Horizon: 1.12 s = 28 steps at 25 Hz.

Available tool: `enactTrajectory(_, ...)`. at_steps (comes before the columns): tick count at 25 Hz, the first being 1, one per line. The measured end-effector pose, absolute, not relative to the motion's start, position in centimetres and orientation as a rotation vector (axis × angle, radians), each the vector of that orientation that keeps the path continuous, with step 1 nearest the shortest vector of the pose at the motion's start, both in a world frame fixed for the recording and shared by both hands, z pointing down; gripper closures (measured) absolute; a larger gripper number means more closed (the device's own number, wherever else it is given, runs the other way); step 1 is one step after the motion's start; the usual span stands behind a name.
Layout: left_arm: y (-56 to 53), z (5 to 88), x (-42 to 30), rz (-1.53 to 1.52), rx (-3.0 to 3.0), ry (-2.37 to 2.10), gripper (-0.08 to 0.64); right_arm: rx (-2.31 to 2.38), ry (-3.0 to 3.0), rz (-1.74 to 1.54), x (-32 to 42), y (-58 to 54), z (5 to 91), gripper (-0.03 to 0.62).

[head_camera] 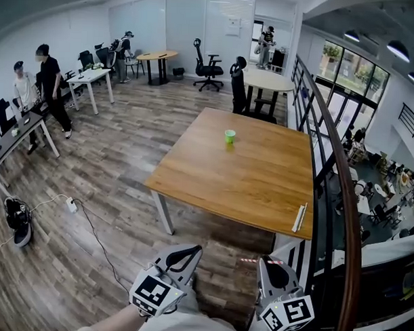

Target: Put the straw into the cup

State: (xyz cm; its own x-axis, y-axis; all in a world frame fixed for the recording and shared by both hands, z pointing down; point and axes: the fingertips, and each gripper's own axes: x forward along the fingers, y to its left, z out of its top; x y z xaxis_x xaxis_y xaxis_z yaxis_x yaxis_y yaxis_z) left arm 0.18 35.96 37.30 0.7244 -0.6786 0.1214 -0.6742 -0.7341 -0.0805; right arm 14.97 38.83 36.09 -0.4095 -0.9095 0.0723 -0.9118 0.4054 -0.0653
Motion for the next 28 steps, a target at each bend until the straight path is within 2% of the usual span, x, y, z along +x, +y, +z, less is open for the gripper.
enactTrajectory(13,32.2,39.6,0.2,-0.19,-2.886,1.148,0.545,1.689,-2.627,0.13,14.7,35.2,38.4,0.558)
enactTrajectory(28,18.0,40.0,-0.9,-0.182,-2.916,1.145,0.545,1.717,-2.583,0.169,14.1,22.1,39.5,0.558)
